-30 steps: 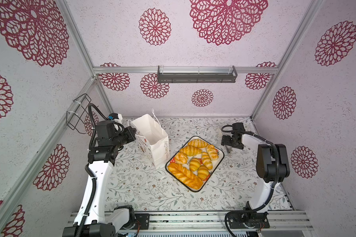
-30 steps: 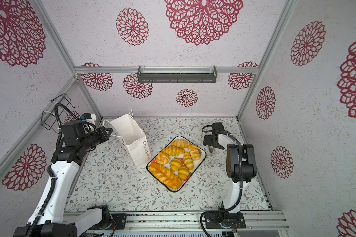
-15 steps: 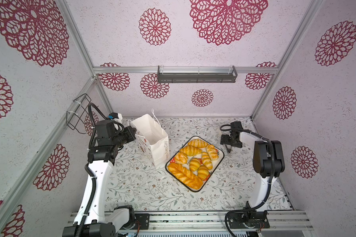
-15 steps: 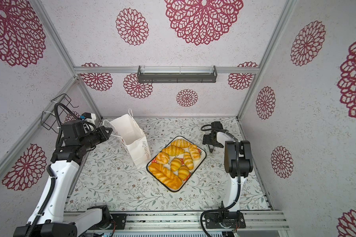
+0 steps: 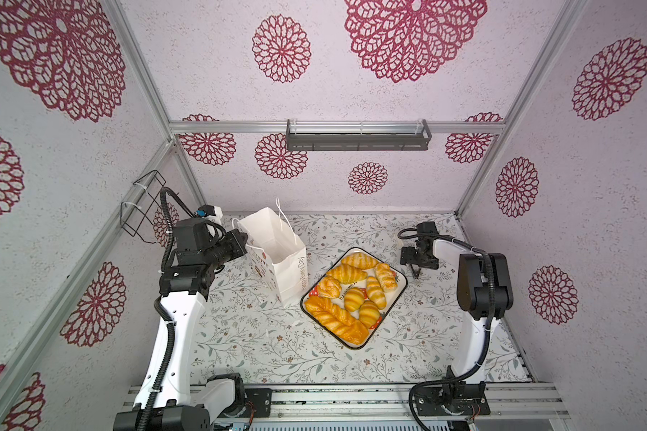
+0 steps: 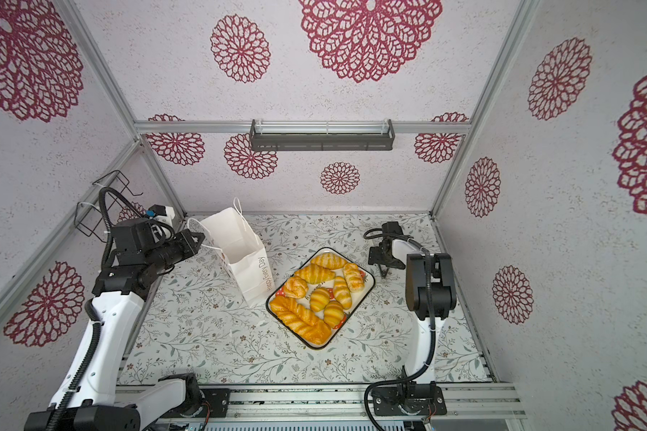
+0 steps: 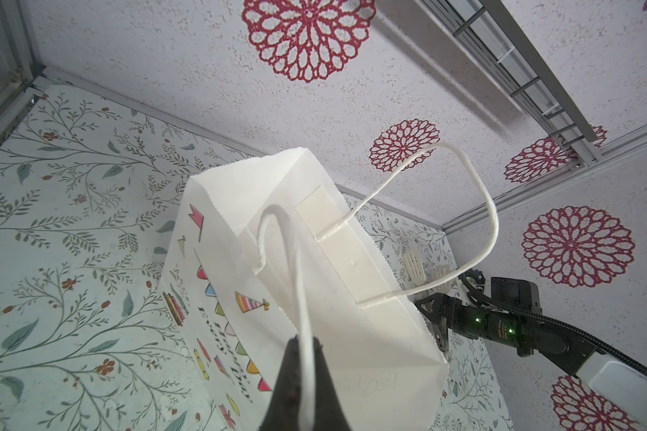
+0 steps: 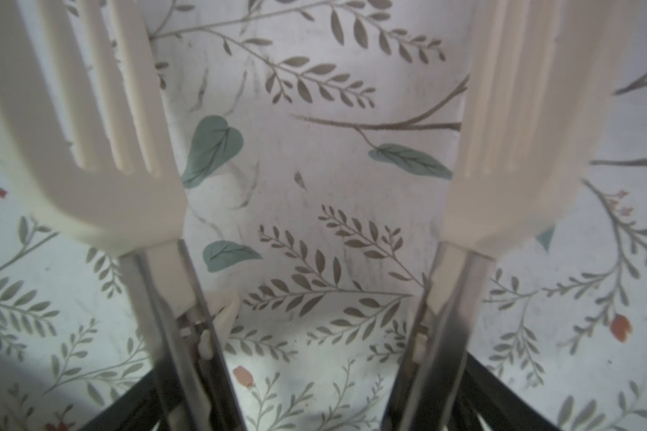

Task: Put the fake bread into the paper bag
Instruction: 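Grasp the bag's rope handle with the left gripper while the right gripper grasps the tongs, then lift the tongs with the right gripper and carry them over the bread tray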

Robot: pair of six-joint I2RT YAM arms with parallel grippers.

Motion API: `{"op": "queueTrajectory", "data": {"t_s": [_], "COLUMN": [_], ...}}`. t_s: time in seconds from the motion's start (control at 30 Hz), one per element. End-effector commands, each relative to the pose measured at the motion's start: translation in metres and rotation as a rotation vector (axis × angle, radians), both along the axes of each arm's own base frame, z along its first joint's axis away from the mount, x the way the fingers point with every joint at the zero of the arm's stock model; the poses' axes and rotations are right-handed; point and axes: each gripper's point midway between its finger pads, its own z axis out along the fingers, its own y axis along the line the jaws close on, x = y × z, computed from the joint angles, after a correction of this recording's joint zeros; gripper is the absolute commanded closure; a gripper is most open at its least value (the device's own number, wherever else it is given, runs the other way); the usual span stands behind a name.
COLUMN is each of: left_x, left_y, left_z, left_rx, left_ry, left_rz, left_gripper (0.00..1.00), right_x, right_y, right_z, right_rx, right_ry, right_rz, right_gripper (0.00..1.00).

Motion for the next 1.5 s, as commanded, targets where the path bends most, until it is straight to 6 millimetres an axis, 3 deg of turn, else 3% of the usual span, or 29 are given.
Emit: {"op": "queueTrajectory", "data": {"t_s": [0.0,0.2,0.7,1.1,1.47], "left_x": [0.0,0.004,0.005,0.006,0.009], "left_y": [0.001,-0.001,-0.003,-0.005,-0.008], "left_z": [0.009,0.01,0.012,0.016,0.023], "left_rx": [0.006,-0.002,0.003,0.004,0.005], "left_ry": [-0.015,-0.009,-0.01,-0.017,-0.03], "left_rz": [-0.001,-0.004,-0.007,-0.011,-0.019], "left_gripper": [1.0,1.0,1.0,1.0,1.0], "right_x": [0.001,0.002,0.002,-0.003,-0.009], "right_y": [0.0,-0.001,-0.001,-0.004,-0.006], "right_z": [0.002,-0.004,0.001,0.03,0.059], "right_rx": [-0.019,-0.024,-0.019,-0.022,-0.02], "right_ry": [0.01,0.018,-0.005,-0.076,-0.129], "right_rz": [0.009,0.007,0.002,-0.012,-0.03], "right_gripper": [0.08,0.1,0.32,0.43,0.45]}}
